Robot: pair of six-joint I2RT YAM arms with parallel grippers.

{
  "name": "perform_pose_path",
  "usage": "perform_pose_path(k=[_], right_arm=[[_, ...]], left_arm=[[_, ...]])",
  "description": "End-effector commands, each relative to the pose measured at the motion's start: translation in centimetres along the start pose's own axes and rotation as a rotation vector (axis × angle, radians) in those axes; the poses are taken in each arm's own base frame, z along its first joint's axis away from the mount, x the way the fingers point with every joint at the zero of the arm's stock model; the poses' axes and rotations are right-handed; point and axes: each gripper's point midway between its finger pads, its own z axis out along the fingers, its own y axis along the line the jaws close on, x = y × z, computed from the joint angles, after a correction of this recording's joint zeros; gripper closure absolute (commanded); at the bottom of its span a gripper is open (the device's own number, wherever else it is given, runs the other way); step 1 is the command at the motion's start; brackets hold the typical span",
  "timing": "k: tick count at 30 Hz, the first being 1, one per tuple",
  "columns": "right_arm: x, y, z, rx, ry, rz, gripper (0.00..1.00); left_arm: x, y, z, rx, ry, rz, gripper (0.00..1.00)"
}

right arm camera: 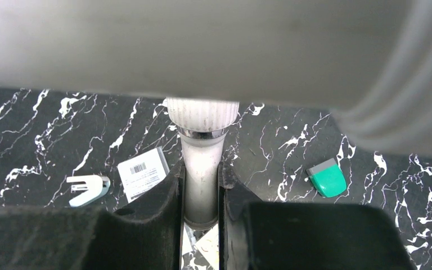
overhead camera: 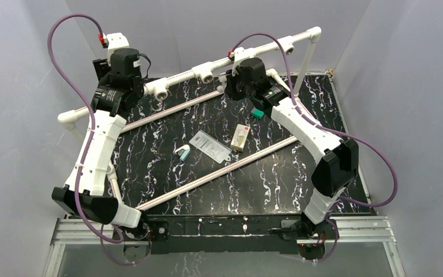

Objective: Install the water faucets

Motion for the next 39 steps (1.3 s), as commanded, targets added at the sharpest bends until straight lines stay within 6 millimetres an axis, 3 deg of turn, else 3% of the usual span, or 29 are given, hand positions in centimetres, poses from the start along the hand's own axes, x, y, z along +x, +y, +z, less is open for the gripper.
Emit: perform_pose_path(k=[1,9,18,27,34,39], right_arm=[[-3.6,-1.6,-0.4,0.031,-0.094,0.086,0.99],[-2.5,-5.6,0.2,0.140,-0.092,0.153,0.99],[-2.1,-11.0,-1.0,0.268,-0.118,0.198,0.99],[-1.4,-16.5,-2.9,0.399,-0.139,0.246,0.99],[-1.0,-19.6,-5.0,0.466,-0.163,0.283,0.99],[-1.8,-19.5,-6.9,0.455,-0.188,0.286,0.99]], left_arm=[[1.9,-0.6,0.0,0.045,0.046,0.046,0.35],[3.0,-3.8,-0.1,0.211,0.077,0.071,0.38],[3.9,-9.7,-0.8,0.472,0.125,0.110,0.41],[4.7,-15.5,-2.4,0.560,0.133,0.211,0.43],[4.1,-18.1,-3.5,0.608,0.120,0.186,0.43],[1.6,-17.2,-3.7,0.570,0.074,0.116,0.35]])
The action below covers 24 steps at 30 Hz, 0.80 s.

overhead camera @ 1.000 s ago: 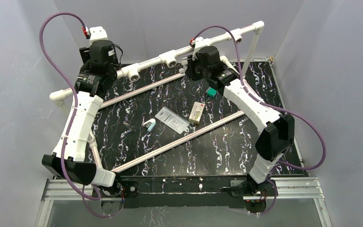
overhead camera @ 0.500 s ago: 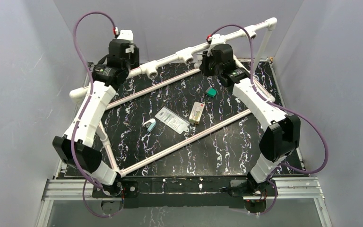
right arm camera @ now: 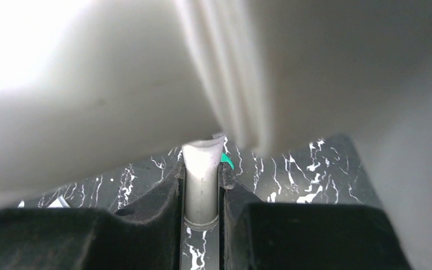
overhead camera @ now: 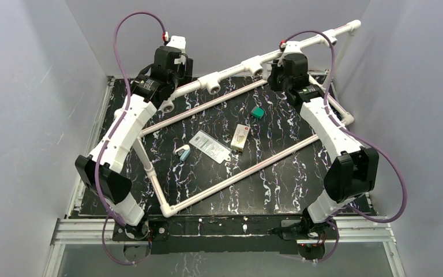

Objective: Install the water faucets

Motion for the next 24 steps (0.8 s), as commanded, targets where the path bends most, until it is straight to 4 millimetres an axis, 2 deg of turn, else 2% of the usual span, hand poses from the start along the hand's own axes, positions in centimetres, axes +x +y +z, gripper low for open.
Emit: perform_pose_path(k=[1,6,9,12,16,20,23,24], right_arm=[[-2.8,-3.7,-2.2,0.101,-0.091,0.113,0.99],[-1.2,-1.7,-4.0,-0.016,-0.033,0.128,0.99],[-0.2,0.2,-5.8,-0.122,-0.012,0.151,0.99],[1.1,2.4,-7.6,-0.185,0.010,0.143,0.99],[2.9,6.4,-10.2,-0.271,0.034,0.109,0.99],[4.6,10.4,-13.2,-0.358,0.028,0.097,0.99],[5.8,14.3,-15.8,-0.485,0.008,0.092,0.99],[7.0,15.7,-16.7,-0.529,0.004,0.079,0.99]], left_arm=[[-1.6,1.5,-1.8,-0.062,-0.029,-0.053,0.33],[-5.0,4.6,-4.4,-0.189,-0.141,-0.131,0.23],[-6.7,6.8,-6.5,-0.267,-0.210,-0.169,0.22],[-7.4,9.0,-8.9,-0.343,-0.252,-0.182,0.22],[-6.0,11.5,-11.8,-0.432,-0.264,-0.181,0.22],[-2.9,13.4,-14.0,-0.493,-0.268,-0.179,0.22],[-0.6,14.9,-15.6,-0.553,-0.259,-0.181,0.23],[0.3,15.3,-15.9,-0.578,-0.254,-0.182,0.23]])
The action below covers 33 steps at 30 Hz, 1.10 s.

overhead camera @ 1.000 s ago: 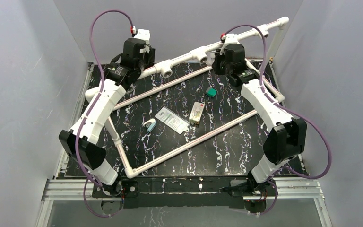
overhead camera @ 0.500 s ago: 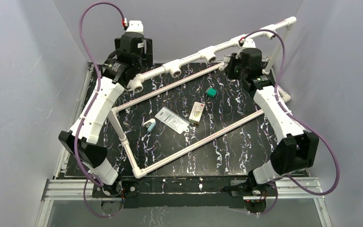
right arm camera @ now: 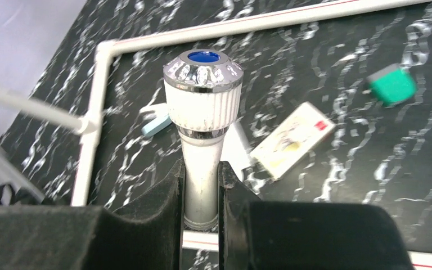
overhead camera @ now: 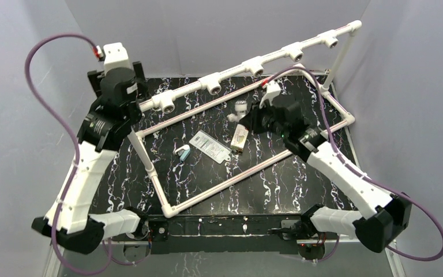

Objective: Install the water faucets

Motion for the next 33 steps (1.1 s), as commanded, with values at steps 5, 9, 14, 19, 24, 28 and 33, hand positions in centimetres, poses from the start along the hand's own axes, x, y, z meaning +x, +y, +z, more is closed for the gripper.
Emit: perform_pose_path(k=[5,9,14,19,24,28,33], right_arm=[[1.4,11.2,-3.4,-0.281,-0.213,-0.048,0.99],[2.1,15.7,-5.1,-0.336,-0.319,-0.126,0.99],[1.6,19.1,-6.3,-0.363,-0.426,-0.210,0.99],[0.6,21.4,-6.4,-0.367,-0.528,-0.314,0.99],[-0.5,22.8,-6.8,-0.377,-0.611,-0.374,0.99],[-0.4,23.4,-6.7,-0.396,-0.614,-0.382,0.99],[-0.3,23.5,-6.5,-0.391,-0.607,-0.387,0.99]], left_arm=[[3.7,5.6,-1.3,-0.237,-0.013,0.008,0.23],[5.2,5.7,-1.0,-0.266,0.010,0.037,0.23],[7.5,4.6,-0.5,-0.219,0.031,0.007,0.23],[9.6,2.6,0.6,-0.172,0.069,-0.006,0.23],[8.8,0.7,2.0,-0.144,0.037,-0.050,0.23],[6.2,-0.5,2.7,-0.128,0.002,-0.096,0.23],[2.4,-0.4,2.8,-0.148,-0.067,-0.135,0.23]])
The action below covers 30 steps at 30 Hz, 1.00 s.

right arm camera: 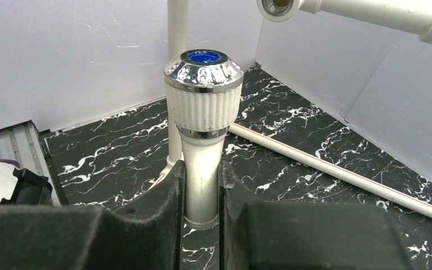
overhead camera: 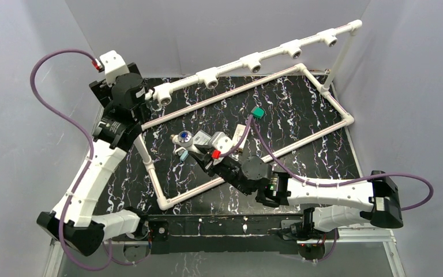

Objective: Install the water faucets

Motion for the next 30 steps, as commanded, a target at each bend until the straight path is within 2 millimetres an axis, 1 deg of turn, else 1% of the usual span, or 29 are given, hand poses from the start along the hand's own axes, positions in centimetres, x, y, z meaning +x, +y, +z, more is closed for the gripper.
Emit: perform_pose_path(k=[1,3,5,7,9,11,14,19,23,28,30], right_arm=[[-4.4,-0.6,0.5,0.036,-0.122,0.027,0.99],[-4.4,-0.6,0.5,0.035,-0.120,0.025,0.99],[-4.3,-0.5,0.6,0.032,-0.120,0.024,0.99],[-4.2,-0.4,0.6,0.029,-0.117,0.023,0.99],[-4.2,-0.4,0.6,0.027,-0.122,0.026,0.99],[-4.5,-0.3,0.6,0.020,-0.136,0.032,0.99],[-5.8,-0.2,0.5,0.012,-0.181,0.047,0.99],[-7.6,-0.1,0.7,0.021,-0.228,0.006,0.99],[-8.1,-0.4,1.4,0.084,-0.246,-0.065,0.99],[-9.5,-1.0,2.0,0.179,-0.294,-0.165,0.99],[-9.9,-0.9,2.4,0.199,-0.292,-0.201,0.99]], left_arm=[[-0.6,-2.1,0.5,0.037,0.002,0.043,0.23],[-2.2,-2.0,0.6,0.026,-0.029,0.030,0.23],[-3.3,-1.9,0.7,0.017,-0.058,0.031,0.23],[-3.9,-1.7,1.0,0.007,-0.080,0.039,0.23],[-3.8,-1.7,1.8,0.000,-0.082,0.056,0.23],[-3.0,-1.8,2.6,0.008,-0.057,0.067,0.22],[-1.2,-2.2,3.8,0.038,-0.017,0.068,0.22],[1.5,-1.7,5.3,0.035,0.037,0.082,0.21],[3.5,-1.8,5.5,0.052,0.072,0.104,0.21],[6.2,-1.2,5.4,0.056,0.110,0.129,0.21],[7.4,-1.1,5.4,0.060,0.119,0.139,0.21]])
